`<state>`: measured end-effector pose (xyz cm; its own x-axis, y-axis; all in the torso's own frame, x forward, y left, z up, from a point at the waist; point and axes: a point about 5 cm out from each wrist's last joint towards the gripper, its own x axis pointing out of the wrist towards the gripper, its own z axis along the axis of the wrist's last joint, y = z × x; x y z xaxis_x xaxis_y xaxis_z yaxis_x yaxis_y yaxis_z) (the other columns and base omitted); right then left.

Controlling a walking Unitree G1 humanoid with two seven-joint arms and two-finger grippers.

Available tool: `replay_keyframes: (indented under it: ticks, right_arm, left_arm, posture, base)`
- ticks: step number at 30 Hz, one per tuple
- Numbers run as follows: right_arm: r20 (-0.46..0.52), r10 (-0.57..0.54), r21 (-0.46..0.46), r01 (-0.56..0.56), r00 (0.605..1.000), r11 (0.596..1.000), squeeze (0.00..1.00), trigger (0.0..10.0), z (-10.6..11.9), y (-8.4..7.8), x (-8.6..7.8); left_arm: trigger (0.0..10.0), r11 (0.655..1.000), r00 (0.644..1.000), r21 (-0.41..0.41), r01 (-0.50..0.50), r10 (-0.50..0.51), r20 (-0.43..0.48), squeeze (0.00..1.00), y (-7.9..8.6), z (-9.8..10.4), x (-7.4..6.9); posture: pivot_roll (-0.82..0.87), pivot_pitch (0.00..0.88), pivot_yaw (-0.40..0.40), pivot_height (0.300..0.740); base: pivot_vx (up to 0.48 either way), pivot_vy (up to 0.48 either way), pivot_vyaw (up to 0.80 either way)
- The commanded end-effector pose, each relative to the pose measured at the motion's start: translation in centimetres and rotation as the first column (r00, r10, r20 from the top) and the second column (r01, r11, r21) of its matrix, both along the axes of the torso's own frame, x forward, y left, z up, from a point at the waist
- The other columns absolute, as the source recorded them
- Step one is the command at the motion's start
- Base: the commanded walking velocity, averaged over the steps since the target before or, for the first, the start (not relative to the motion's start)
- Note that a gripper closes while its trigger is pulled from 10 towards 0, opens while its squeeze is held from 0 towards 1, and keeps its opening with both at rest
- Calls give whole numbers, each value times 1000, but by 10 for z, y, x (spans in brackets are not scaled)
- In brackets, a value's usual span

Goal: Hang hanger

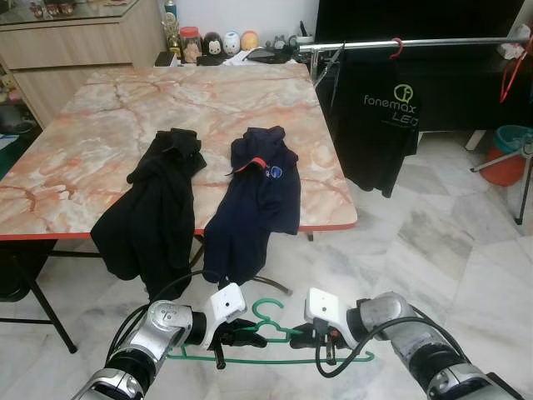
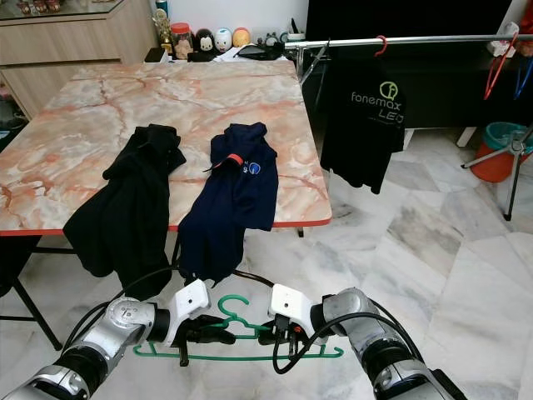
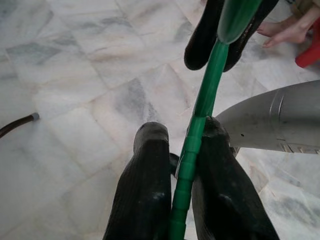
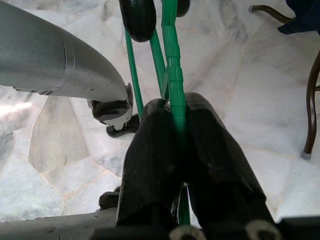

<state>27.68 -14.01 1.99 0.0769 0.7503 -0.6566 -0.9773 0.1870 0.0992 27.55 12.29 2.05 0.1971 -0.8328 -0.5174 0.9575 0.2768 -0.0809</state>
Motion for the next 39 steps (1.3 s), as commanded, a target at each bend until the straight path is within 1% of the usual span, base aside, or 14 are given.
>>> replay_keyframes:
  ticks: [1,2,3,4,9,14,17,25,26,35,36,37,38,39]
  right_arm:
    - [4,1,18,-1,1000,1000,0,10000,3,3,2]
    - [4,1,18,-1,1000,1000,0,10000,3,3,2]
    - [-2,-5,24,5,1000,1000,471,10000,3,3,2]
    - [-8,-10,31,10,1000,999,1000,10000,3,2,1]
    - [-33,-21,64,23,999,998,1000,10000,2,3,-1]
    - [-76,-8,88,15,997,996,1000,10000,1,4,-5]
    - [-93,21,69,-15,995,997,1000,10000,-2,3,-9]
    - [-80,13,1,-13,997,1000,1000,10000,-13,-7,-18]
    - [-74,6,-27,-8,997,1000,0,10000,-18,-9,-21]
    - [-34,-117,-120,112,993,986,0,10000,-32,-22,-27]
    - [-10,-159,-151,156,987,976,0,10000,-36,-27,-28]
    - [20,-233,-197,233,972,953,0,10000,-42,-33,-29]
    - [36,-276,-216,277,960,936,0,10000,-45,-37,-30]
    - [57,-349,-232,353,935,906,0,10000,-49,-42,-31]
  left_arm:
    - [0,1000,1000,20,-5,5,8,0,5,0,1]
    - [0,1000,1000,20,-5,5,8,0,5,0,1]
    - [0,1000,1000,20,1,-1,8,0,5,0,1]
    - [0,1000,1000,23,7,-7,8,0,6,0,0]
    - [0,999,1000,37,29,-29,10,0,8,-1,-1]
    - [0,993,996,92,73,-77,38,0,11,-4,-4]
    - [0,976,988,173,129,-141,60,0,15,-9,-9]
    - [0,945,978,282,167,-195,76,0,22,-20,-17]
    - [0,946,983,294,138,-167,74,0,24,-24,-18]
    - [0,902,996,431,-24,-14,84,0,49,-46,-31]
    - [1020,894,996,443,-69,34,87,0,54,-50,-34]
    - [3843,876,989,461,-142,112,93,0,61,-55,-37]
    - [7843,861,982,472,-188,163,93,0,65,-58,-40]
    - [10000,845,969,477,-243,232,83,0,70,-62,-44]
  posture:
    - [80,0,-13,740]
    - [80,0,-13,740]
    - [81,0,-13,740]
    - [81,0,-13,740]
    - [79,0,-12,740]
    - [77,0,-14,740]
    - [77,0,-14,740]
    - [77,0,-15,740]
    - [78,0,-16,740]
    - [78,0,-16,740]
    - [75,0,-13,740]
    - [75,0,-13,740]
    - [72,0,-13,740]
    - [71,0,-12,740]
  base:
    - [0,0,0]
    - [0,0,0]
    - [0,0,0]
    - [0,0,0]
    - [0,0,0]
    - [0,0,0]
    - [0,0,0]
    - [0,0,0]
    - [0,0,0]
    - [0,0,0]
    - [0,0,0]
    - [0,0,0]
    - [0,0,0]
    - [0,0,0]
